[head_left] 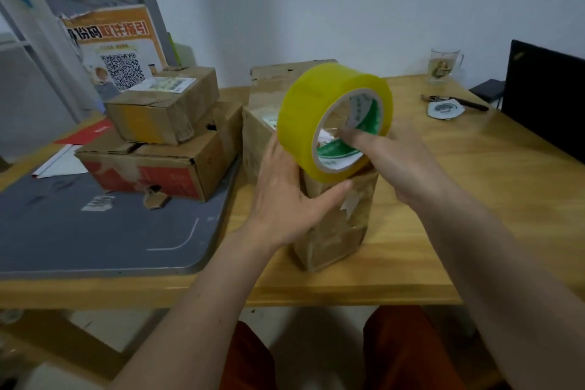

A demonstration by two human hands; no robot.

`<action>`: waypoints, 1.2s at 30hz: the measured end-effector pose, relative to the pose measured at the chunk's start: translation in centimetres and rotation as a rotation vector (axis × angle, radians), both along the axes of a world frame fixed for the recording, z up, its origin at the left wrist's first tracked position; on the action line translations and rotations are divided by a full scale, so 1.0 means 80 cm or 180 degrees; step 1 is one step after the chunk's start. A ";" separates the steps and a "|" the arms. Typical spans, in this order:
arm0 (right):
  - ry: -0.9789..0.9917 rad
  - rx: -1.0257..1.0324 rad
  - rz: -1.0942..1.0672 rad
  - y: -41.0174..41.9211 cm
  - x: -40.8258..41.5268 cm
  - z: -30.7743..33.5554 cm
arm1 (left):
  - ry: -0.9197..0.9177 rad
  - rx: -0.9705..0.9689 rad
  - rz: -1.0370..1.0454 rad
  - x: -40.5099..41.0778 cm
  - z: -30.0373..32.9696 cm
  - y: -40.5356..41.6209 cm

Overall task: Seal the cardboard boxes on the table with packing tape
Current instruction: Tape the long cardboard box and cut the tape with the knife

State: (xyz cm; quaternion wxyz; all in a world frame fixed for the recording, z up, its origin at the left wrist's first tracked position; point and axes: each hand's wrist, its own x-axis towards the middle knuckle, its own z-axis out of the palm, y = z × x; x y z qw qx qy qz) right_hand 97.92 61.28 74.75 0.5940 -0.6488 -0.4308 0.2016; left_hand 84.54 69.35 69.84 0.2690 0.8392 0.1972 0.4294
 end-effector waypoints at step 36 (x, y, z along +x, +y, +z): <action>0.2476 -0.0418 -0.0002 -0.021 0.082 -0.122 | 0.2827 0.1195 -0.0098 -0.047 0.069 0.050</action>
